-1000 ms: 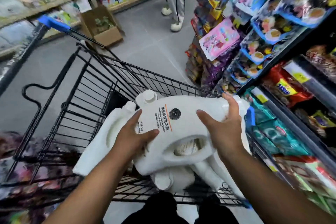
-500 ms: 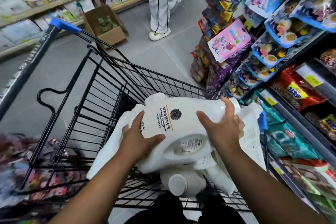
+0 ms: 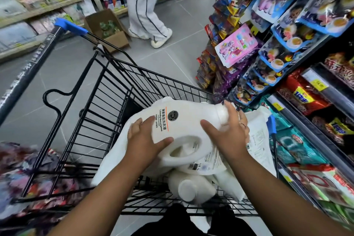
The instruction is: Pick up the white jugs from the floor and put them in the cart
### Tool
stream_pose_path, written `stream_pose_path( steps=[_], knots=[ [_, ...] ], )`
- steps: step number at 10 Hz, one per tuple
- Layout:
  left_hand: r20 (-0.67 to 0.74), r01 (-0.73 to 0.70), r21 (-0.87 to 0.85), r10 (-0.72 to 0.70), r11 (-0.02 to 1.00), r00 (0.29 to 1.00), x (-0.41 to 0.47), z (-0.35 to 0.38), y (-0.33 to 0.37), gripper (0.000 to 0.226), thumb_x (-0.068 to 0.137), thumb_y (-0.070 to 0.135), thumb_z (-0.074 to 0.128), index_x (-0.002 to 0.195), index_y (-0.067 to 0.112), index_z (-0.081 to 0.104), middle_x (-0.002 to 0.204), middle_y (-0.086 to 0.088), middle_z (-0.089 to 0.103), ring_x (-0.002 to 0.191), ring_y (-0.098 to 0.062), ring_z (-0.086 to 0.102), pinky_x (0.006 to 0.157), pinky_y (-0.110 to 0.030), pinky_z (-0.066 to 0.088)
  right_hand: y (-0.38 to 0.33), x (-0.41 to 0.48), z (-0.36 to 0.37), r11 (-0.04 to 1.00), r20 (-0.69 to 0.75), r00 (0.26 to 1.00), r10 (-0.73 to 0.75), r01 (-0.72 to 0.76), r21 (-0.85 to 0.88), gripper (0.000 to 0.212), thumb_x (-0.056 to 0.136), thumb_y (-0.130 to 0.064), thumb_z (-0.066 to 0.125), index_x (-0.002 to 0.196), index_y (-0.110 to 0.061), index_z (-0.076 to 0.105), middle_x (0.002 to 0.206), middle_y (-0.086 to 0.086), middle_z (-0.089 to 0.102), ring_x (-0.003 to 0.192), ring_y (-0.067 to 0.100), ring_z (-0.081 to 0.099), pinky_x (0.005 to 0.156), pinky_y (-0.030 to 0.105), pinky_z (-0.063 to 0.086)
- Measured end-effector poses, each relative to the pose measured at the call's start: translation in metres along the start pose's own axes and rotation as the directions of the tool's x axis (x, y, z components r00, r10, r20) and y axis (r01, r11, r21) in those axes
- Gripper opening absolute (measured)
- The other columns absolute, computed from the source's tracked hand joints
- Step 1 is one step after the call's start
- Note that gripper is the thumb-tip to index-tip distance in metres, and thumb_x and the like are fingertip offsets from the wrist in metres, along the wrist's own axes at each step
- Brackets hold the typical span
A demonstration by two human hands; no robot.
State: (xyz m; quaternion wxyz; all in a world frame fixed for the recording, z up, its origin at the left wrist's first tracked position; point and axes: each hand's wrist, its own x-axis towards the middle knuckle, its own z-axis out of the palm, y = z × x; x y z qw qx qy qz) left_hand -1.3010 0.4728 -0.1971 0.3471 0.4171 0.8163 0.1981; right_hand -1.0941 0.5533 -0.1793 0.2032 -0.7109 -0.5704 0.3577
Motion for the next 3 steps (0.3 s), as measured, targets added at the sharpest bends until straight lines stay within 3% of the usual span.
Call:
stream_pose_path(
  steps=[2,3],
  knots=[
    [-0.018,-0.182,-0.156,0.182,0.971,0.983,-0.014,0.006,0.027,0.08,0.074,0.043,0.079,0.143,0.037,0.039,0.153,0.003,0.029,0.142,-0.016,0.027,0.115,-0.032,0.024,0.01,-0.009,-0.02,0.997,-0.032,0.997,-0.065,0.066,0.05,0.084,0.062,-0.062,0.076,0.134,-0.057,0.033,0.157,0.002,0.02,0.145,0.022,0.019,0.116,0.049,0.018],
    [0.002,-0.216,-0.184,0.22,0.959,0.976,-0.02,0.008,0.043,0.078,0.075,0.043,0.078,0.142,0.037,0.039,0.149,0.006,0.032,0.137,-0.014,0.034,0.114,-0.032,0.028,0.019,-0.012,-0.032,0.993,-0.063,0.995,-0.081,0.086,0.078,0.081,0.06,-0.068,0.071,0.129,-0.063,0.031,0.155,0.0,0.024,0.143,0.021,0.023,0.115,0.049,0.021]
  ],
)
